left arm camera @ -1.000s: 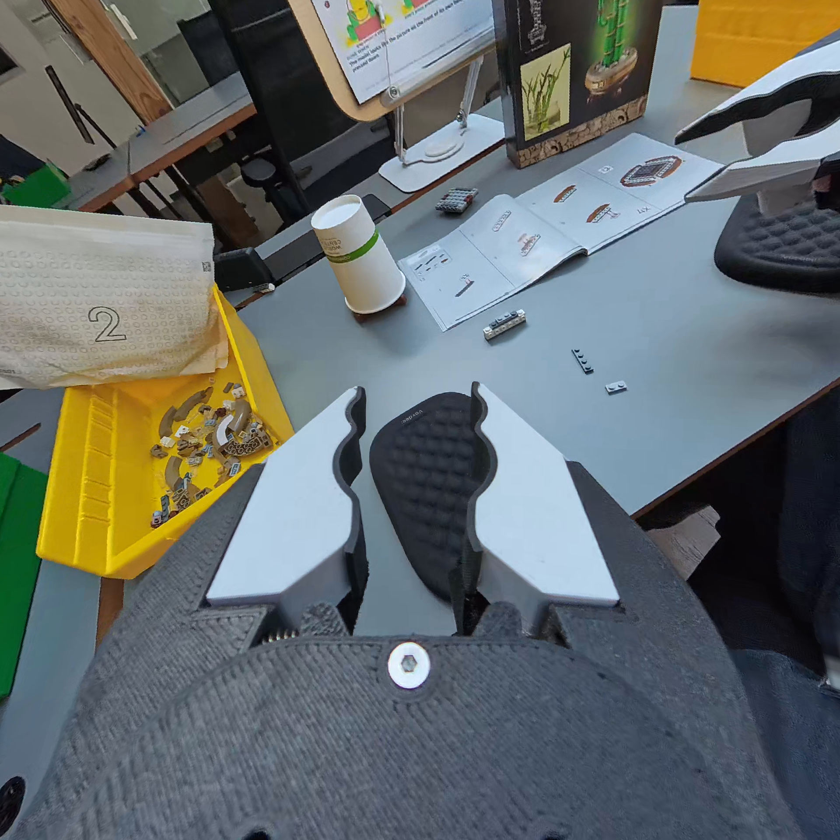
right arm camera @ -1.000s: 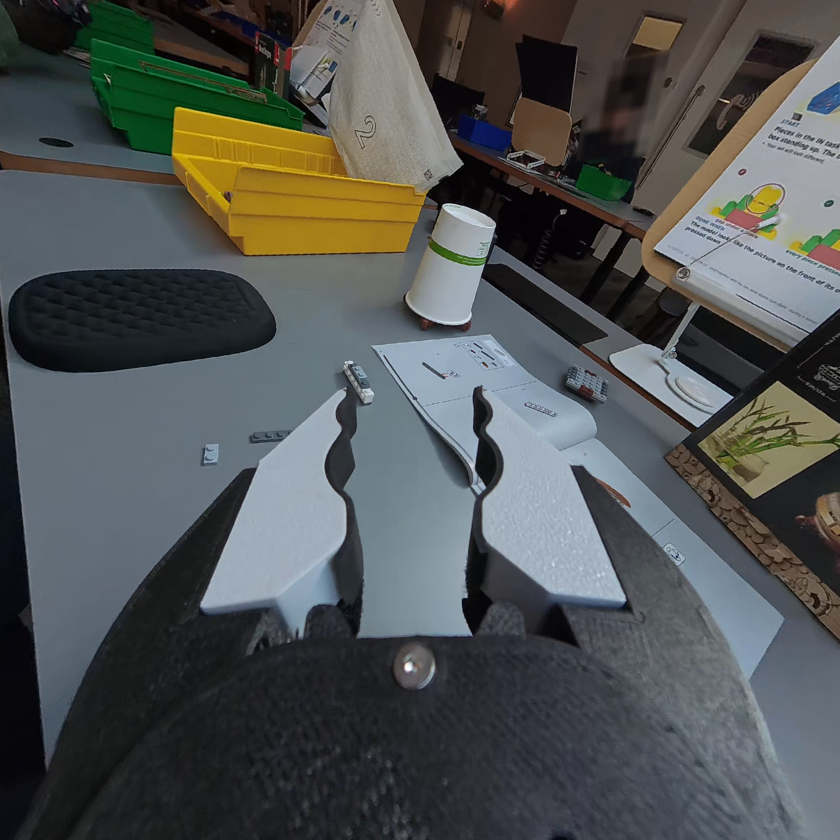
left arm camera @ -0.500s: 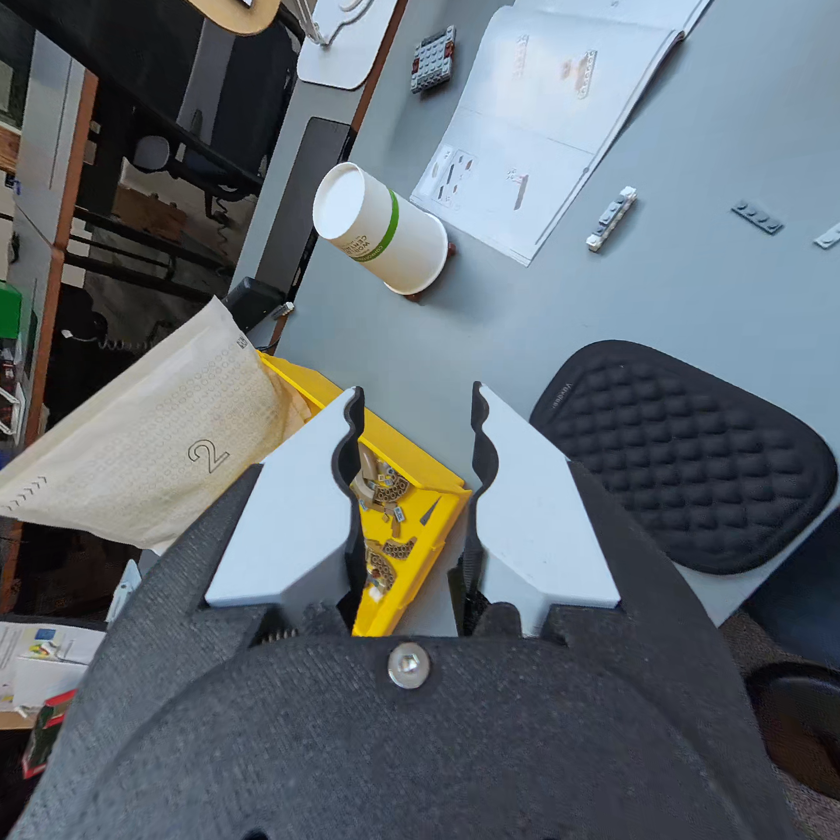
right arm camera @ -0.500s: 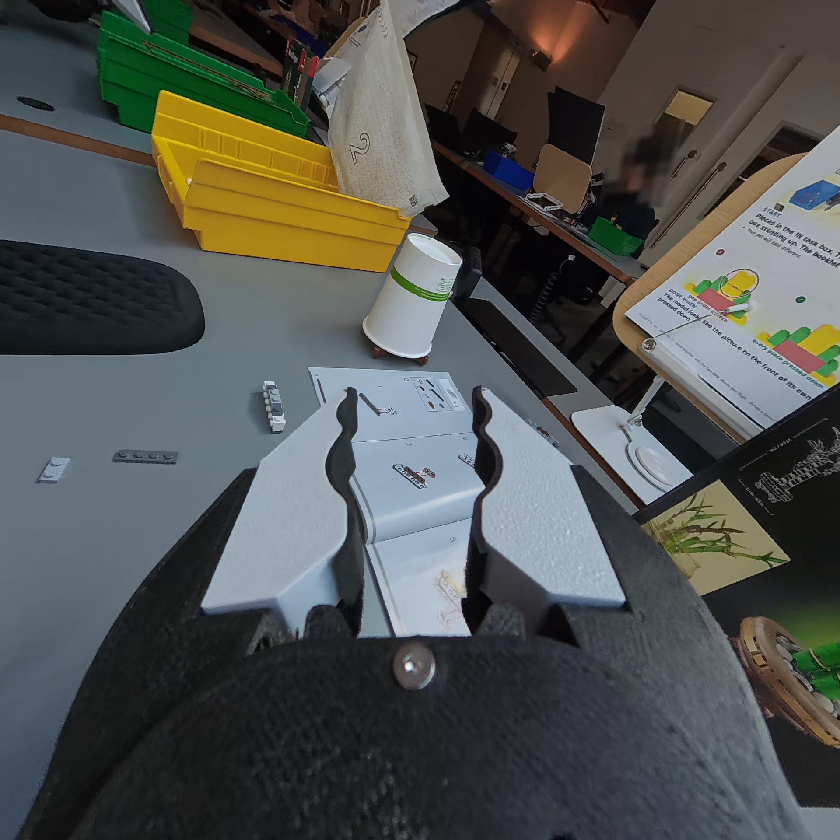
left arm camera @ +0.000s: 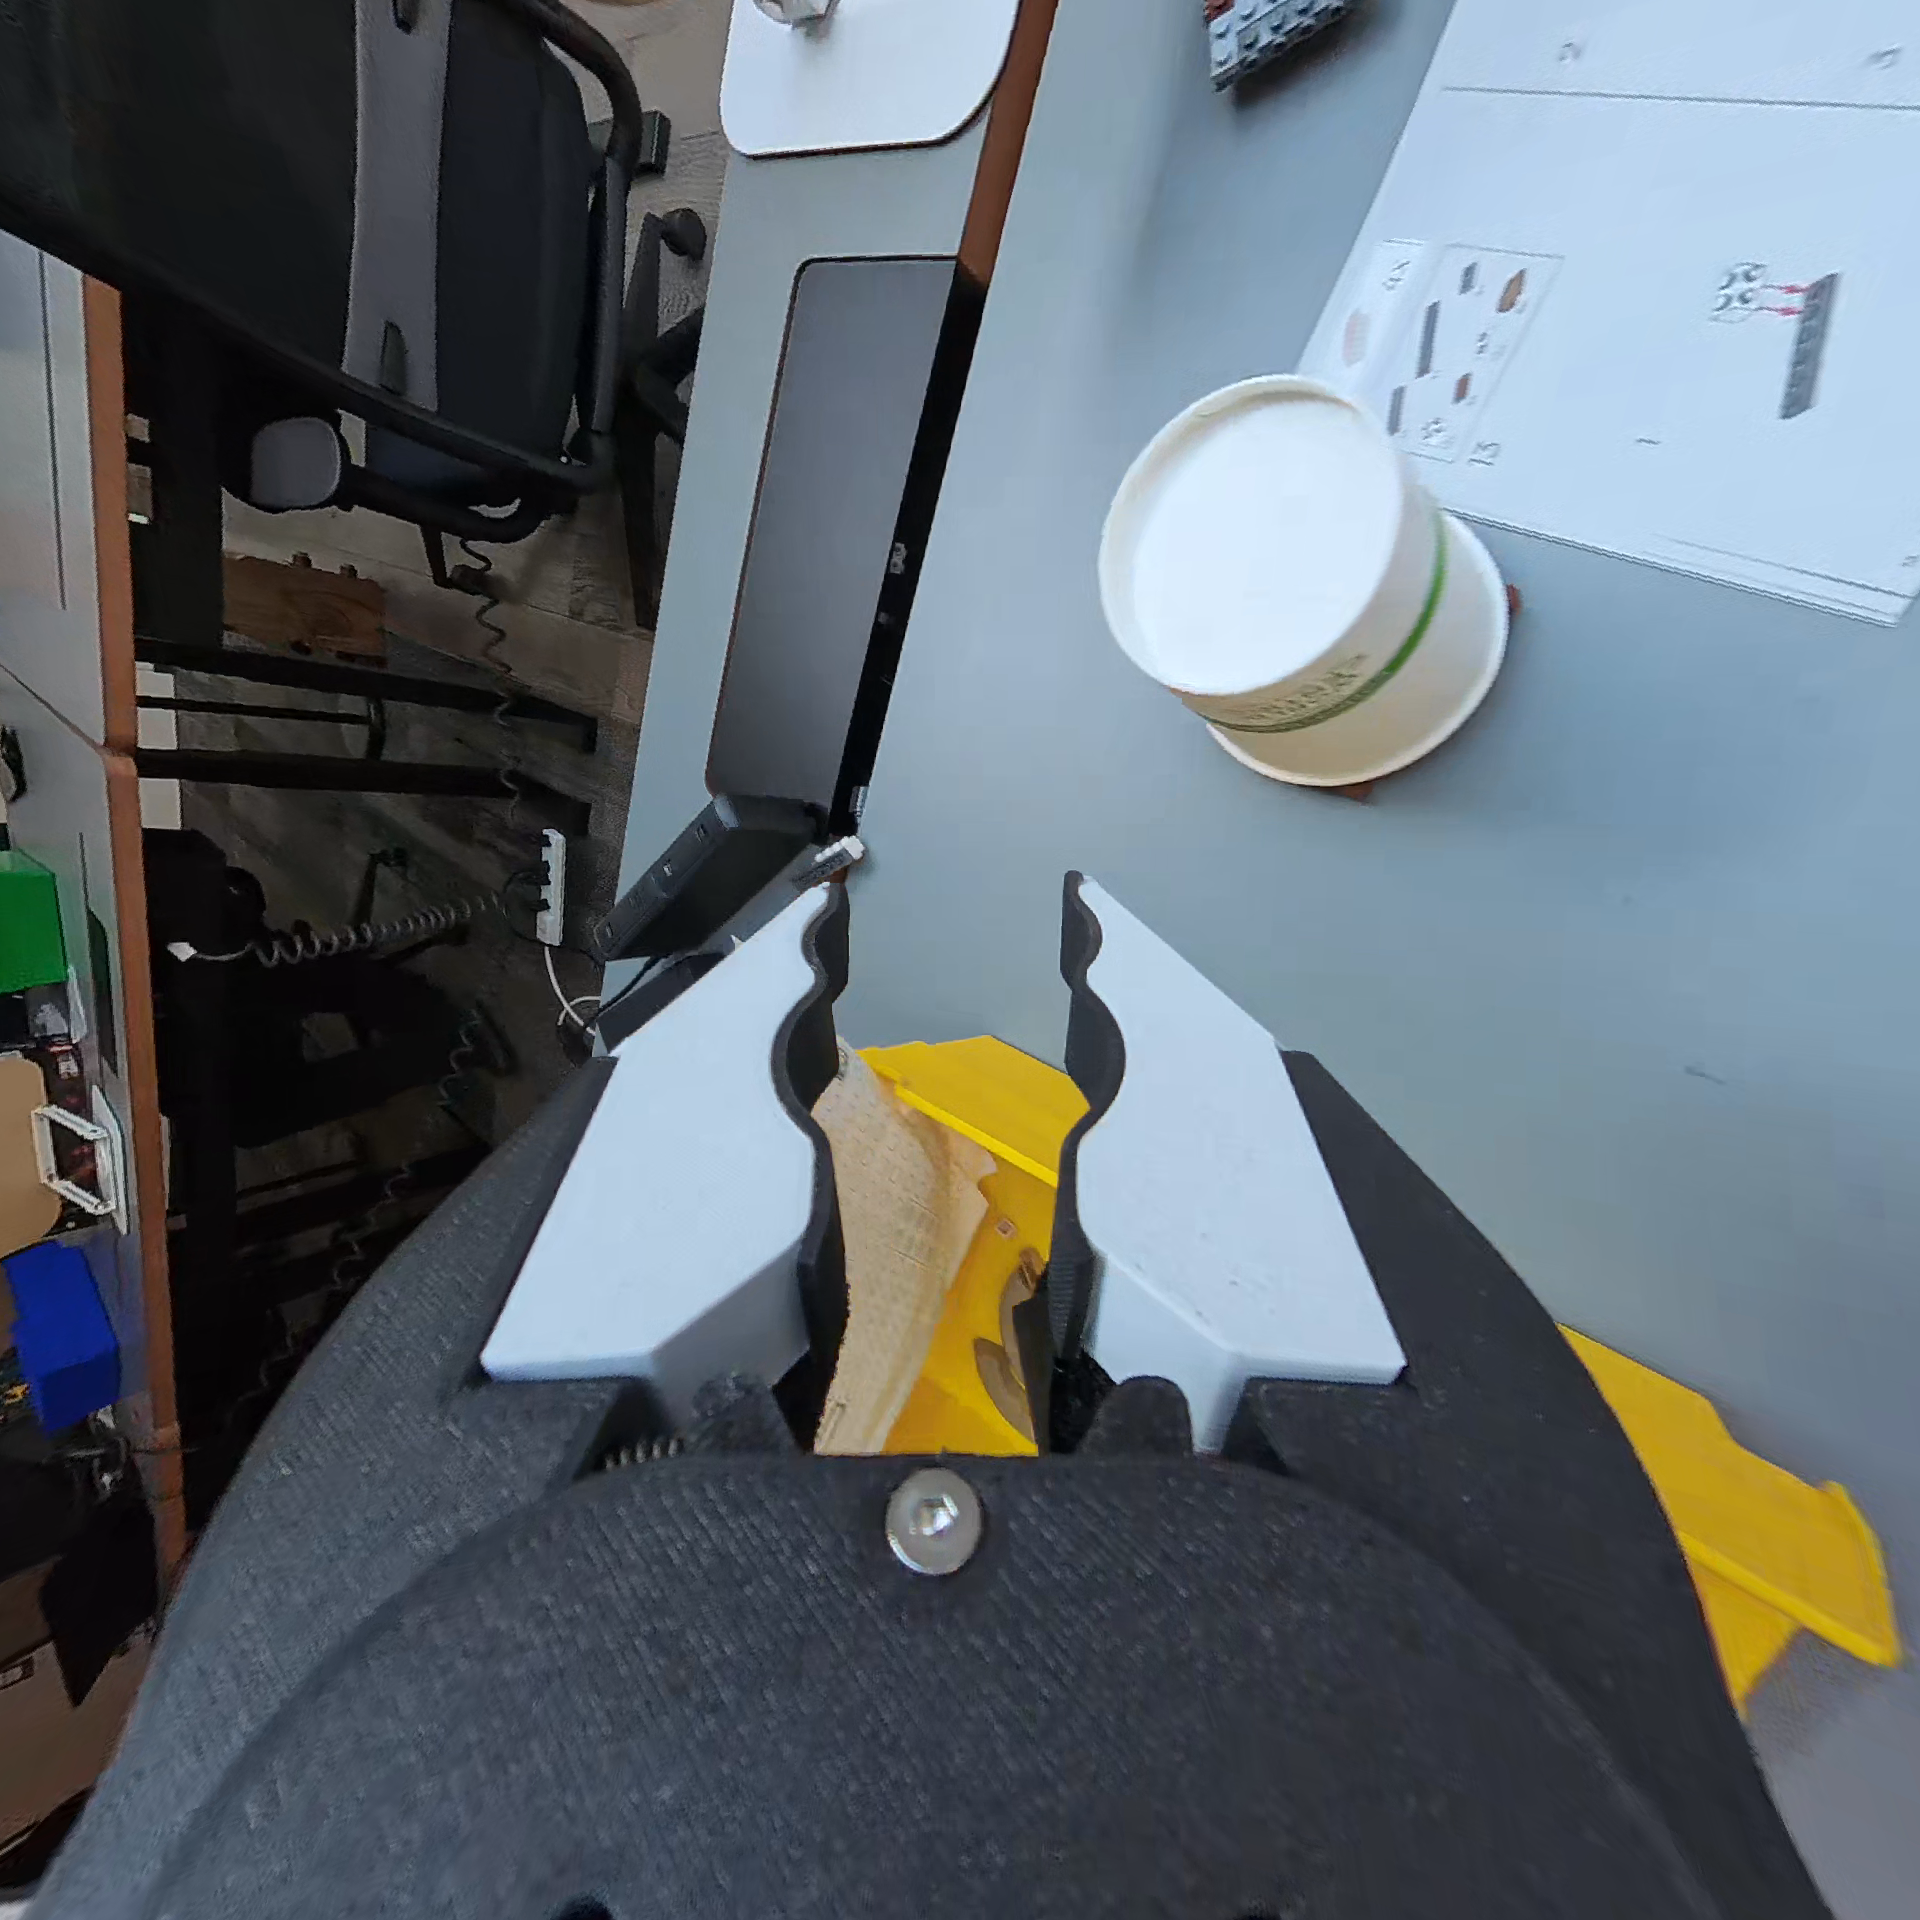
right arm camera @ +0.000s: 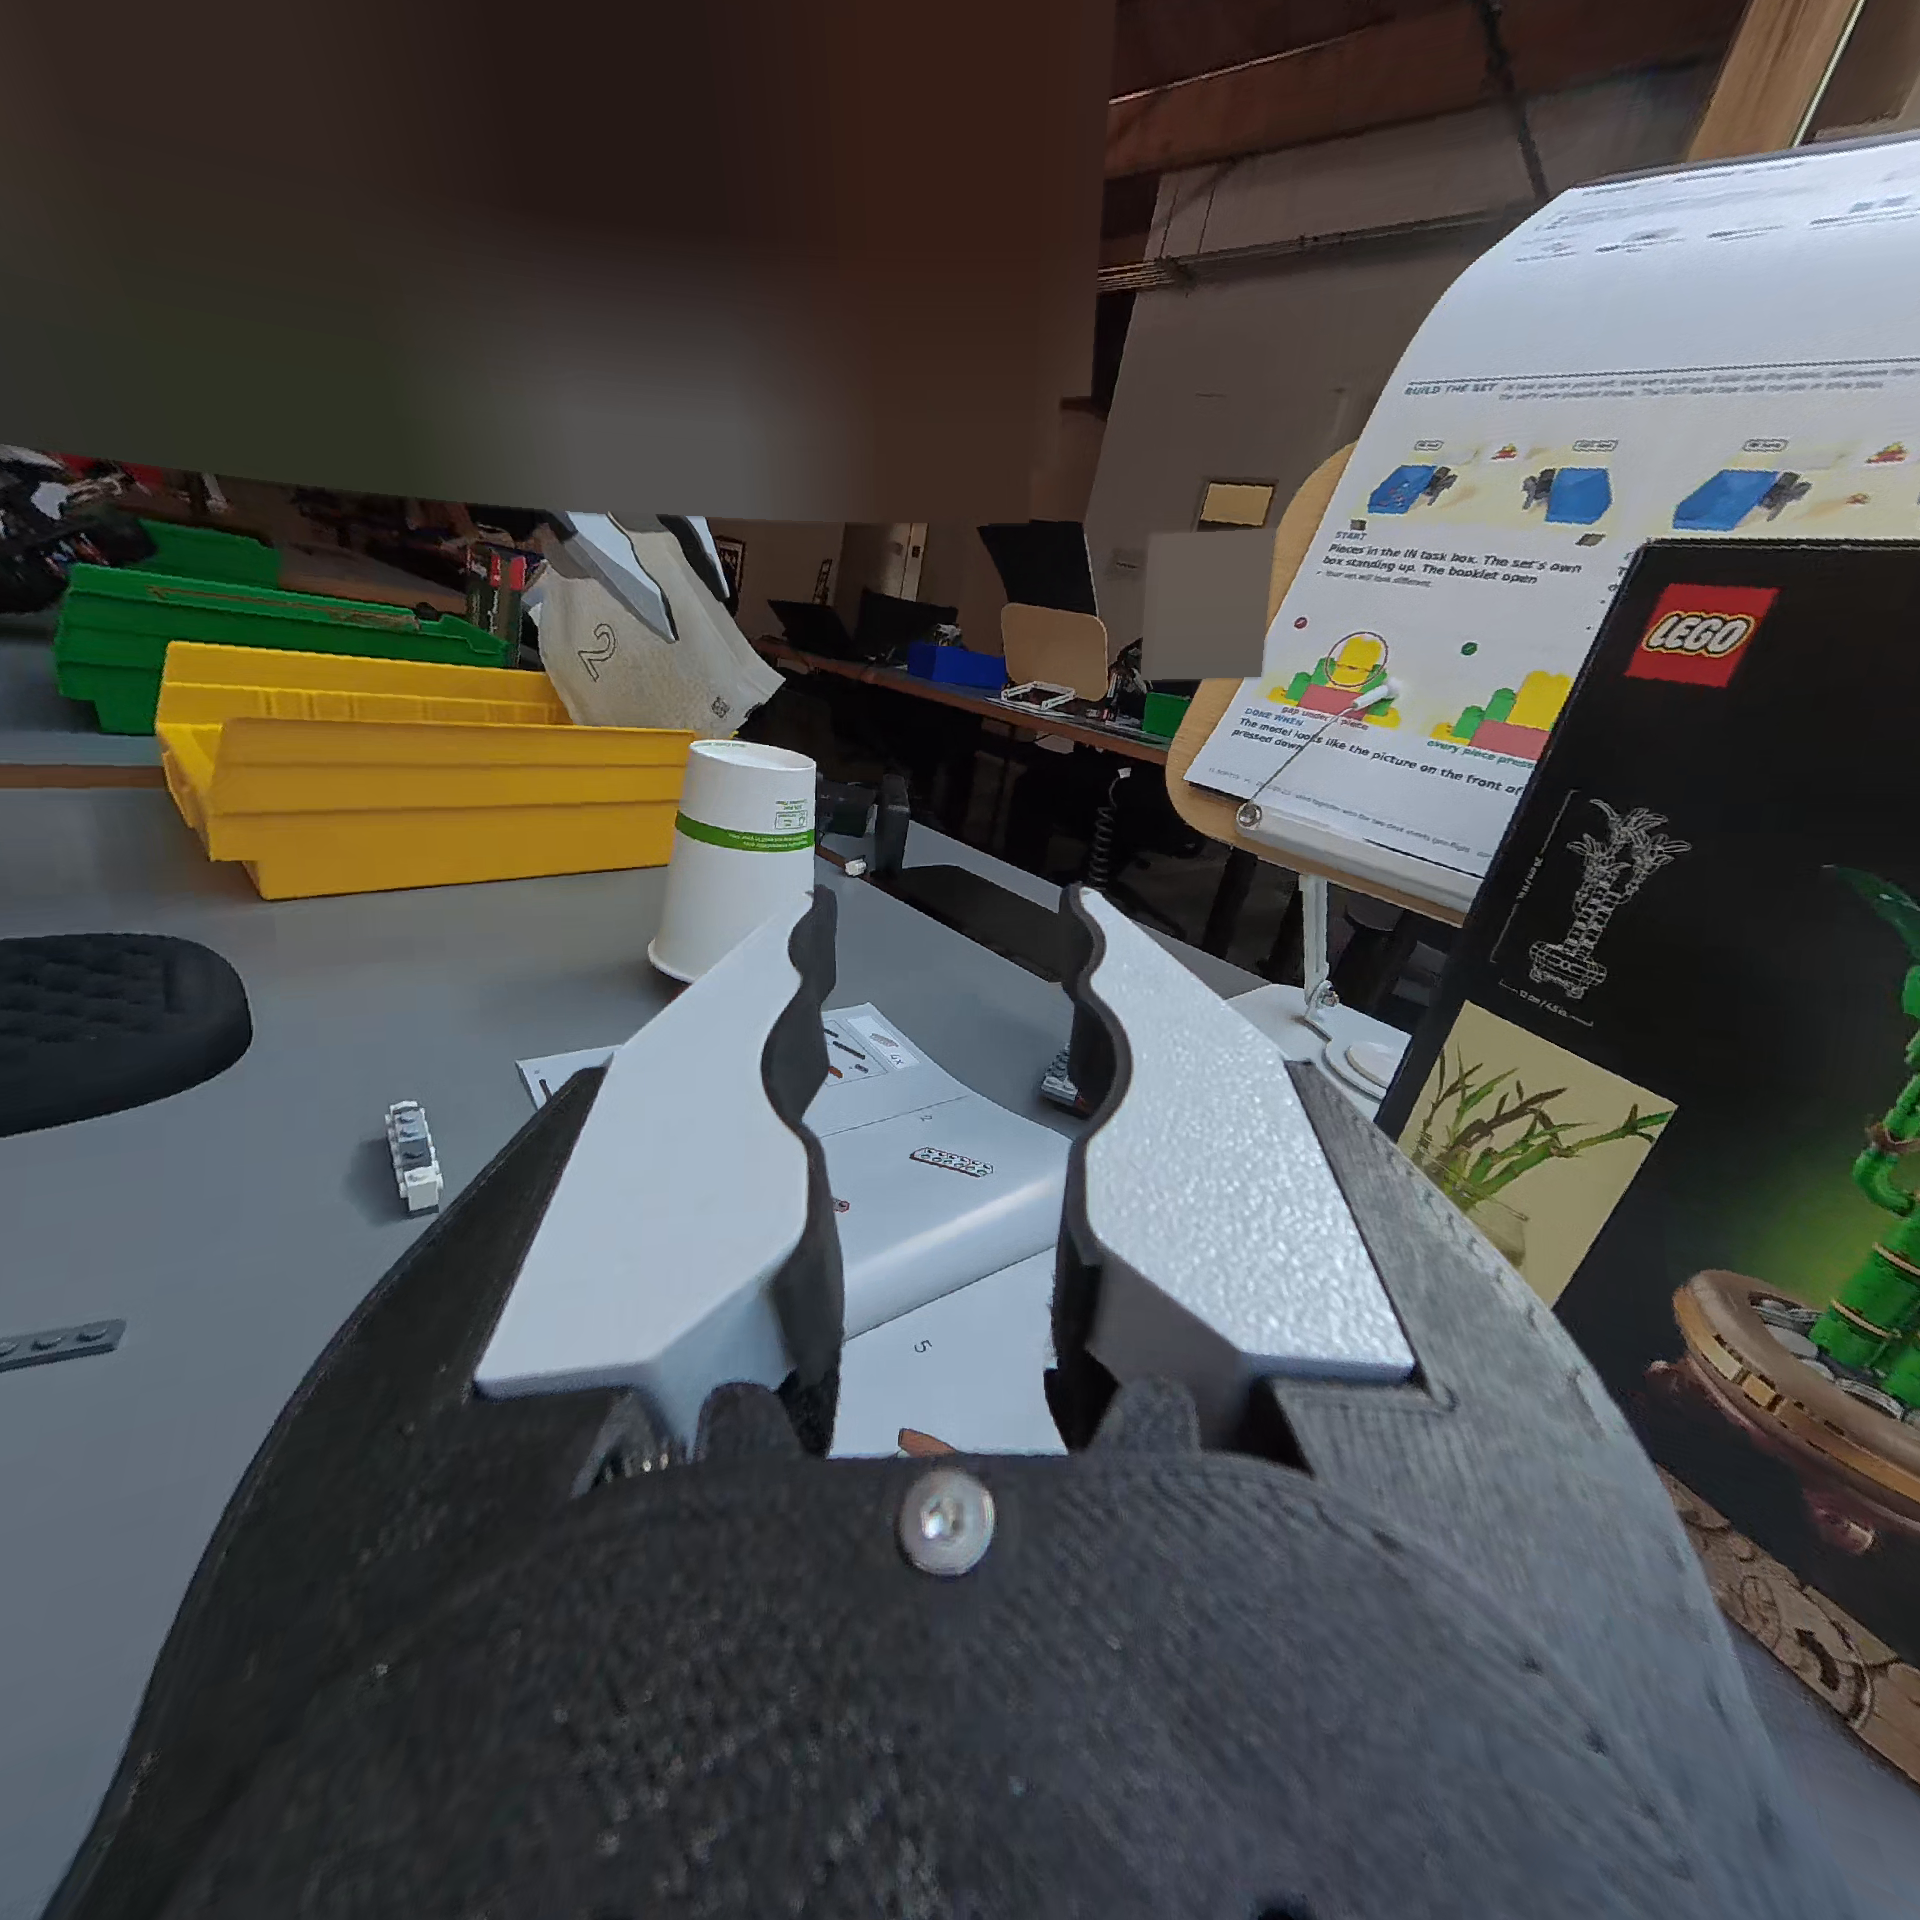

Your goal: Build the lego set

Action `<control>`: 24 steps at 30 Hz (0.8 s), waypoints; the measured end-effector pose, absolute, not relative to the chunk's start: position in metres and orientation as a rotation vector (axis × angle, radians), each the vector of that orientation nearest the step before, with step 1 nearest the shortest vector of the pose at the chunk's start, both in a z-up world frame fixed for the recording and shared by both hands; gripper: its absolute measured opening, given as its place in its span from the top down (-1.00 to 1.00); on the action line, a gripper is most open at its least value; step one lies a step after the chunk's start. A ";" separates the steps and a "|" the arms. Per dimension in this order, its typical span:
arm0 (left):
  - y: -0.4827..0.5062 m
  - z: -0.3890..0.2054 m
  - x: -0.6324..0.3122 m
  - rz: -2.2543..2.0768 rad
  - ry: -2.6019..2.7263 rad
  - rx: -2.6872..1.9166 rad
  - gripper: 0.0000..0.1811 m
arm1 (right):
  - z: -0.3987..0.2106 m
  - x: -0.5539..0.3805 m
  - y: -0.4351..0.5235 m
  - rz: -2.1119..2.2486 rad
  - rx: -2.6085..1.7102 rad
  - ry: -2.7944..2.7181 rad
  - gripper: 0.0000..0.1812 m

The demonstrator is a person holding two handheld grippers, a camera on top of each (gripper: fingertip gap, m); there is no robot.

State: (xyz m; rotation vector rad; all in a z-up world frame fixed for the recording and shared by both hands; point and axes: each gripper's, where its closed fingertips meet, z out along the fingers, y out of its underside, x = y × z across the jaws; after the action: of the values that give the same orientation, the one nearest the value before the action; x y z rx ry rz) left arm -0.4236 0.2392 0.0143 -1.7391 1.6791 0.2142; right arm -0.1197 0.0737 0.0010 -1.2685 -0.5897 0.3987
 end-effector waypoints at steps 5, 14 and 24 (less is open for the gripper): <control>0.297 -0.013 -0.420 0.219 1.799 -1.756 0.60 | -0.010 -0.116 0.093 0.374 -1.322 -0.554 0.54; 0.342 -0.056 -0.411 0.234 2.103 -1.687 0.70 | 0.012 -0.165 0.160 0.255 -1.370 -0.745 0.54; 0.367 -0.046 -0.425 0.177 2.141 -1.799 0.68 | 0.036 -0.241 0.351 0.169 -1.367 -0.723 0.94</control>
State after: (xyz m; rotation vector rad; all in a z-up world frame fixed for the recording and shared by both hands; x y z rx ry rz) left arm -0.4250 0.3668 -0.0456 -1.7990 2.1414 0.1774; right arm -0.2407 0.3506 0.0363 -1.3670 -0.7229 0.1687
